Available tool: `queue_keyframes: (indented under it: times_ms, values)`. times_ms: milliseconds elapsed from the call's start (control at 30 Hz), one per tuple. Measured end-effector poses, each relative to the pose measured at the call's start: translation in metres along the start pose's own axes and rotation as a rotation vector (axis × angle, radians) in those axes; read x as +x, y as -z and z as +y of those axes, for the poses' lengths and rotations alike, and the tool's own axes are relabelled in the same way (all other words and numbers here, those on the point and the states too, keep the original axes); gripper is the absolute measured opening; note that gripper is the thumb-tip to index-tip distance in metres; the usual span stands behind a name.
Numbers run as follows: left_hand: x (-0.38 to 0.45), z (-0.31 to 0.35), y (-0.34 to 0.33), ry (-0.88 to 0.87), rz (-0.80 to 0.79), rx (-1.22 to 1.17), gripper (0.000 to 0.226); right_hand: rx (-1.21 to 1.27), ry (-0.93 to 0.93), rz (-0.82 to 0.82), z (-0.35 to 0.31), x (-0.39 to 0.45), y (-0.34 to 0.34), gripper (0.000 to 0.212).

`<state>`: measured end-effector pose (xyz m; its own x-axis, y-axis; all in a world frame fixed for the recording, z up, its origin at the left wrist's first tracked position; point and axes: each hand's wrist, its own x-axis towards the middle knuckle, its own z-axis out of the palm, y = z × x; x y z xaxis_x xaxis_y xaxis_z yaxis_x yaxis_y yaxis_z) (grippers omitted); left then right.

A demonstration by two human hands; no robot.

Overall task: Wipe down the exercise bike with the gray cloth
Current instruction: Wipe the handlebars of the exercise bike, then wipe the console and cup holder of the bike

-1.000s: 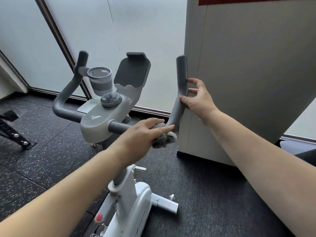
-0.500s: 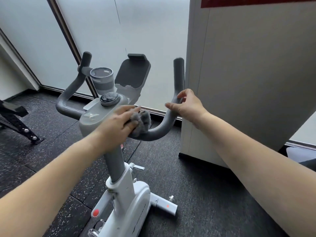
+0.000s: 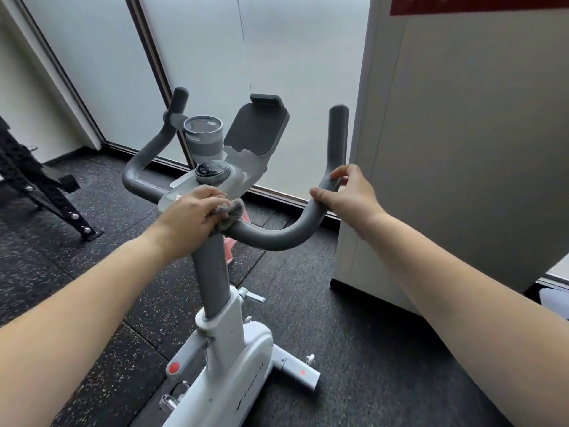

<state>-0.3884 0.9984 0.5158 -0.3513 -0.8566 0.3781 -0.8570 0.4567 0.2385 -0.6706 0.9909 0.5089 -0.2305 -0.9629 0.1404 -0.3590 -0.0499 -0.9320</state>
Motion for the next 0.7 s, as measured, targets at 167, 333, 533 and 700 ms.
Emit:
queue_keyframes:
  times_ms: [167,333,533,700]
  values:
    - [-0.012,0.058,-0.027,-0.078,-0.018,-0.209,0.034,-0.088,0.041,0.010,-0.002,-0.003,0.002,0.047]
    - [-0.024,0.019,-0.024,-0.055,0.033,-0.095,0.036,-0.260,0.227,0.094,-0.011,-0.008,0.013,0.041]
    - [-0.008,-0.017,0.010,0.051,0.083,0.034,0.039,-0.189,0.346,0.043,-0.031,-0.010,-0.006,0.031]
    - [-0.005,-0.023,0.006,0.163,0.146,-0.108,0.047,-0.126,0.365,-0.076,-0.048,0.001,-0.046,0.027]
